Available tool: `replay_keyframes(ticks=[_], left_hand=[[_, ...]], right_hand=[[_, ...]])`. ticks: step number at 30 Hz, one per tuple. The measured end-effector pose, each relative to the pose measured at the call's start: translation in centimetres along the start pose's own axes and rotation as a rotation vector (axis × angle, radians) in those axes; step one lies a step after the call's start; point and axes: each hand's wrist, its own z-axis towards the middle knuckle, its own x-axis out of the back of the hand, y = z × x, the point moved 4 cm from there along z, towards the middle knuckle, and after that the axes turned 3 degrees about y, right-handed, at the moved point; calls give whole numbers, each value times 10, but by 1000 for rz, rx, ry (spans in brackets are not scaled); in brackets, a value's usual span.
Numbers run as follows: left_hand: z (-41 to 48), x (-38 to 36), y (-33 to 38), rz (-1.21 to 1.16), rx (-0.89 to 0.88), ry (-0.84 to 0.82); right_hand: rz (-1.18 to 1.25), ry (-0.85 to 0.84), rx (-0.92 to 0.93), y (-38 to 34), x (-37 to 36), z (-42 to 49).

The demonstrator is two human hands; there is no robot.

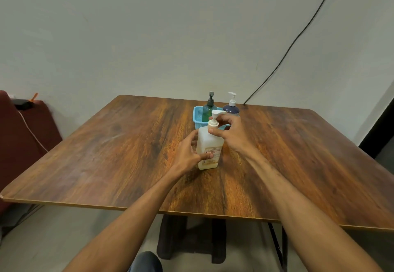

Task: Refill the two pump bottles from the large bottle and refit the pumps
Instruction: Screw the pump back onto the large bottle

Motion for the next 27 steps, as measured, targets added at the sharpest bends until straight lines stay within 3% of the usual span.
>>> replay_keyframes(ticks=[4, 10, 15, 21, 27], left_hand=[[0, 0, 1, 2, -6, 2], [-1, -1, 0, -9, -3, 11], [0, 0, 1, -15, -6, 4], [-1, -1, 1, -18, 0, 0], [0, 0, 1, -37, -19, -2]], right_hand=[[5, 70, 17, -5, -3, -2], [43, -5, -9, 1, 0, 0], [57, 90, 25, -7, -5, -1], [45, 3, 27, -1, -4, -4], [46, 93, 62, -8, -6, -2]])
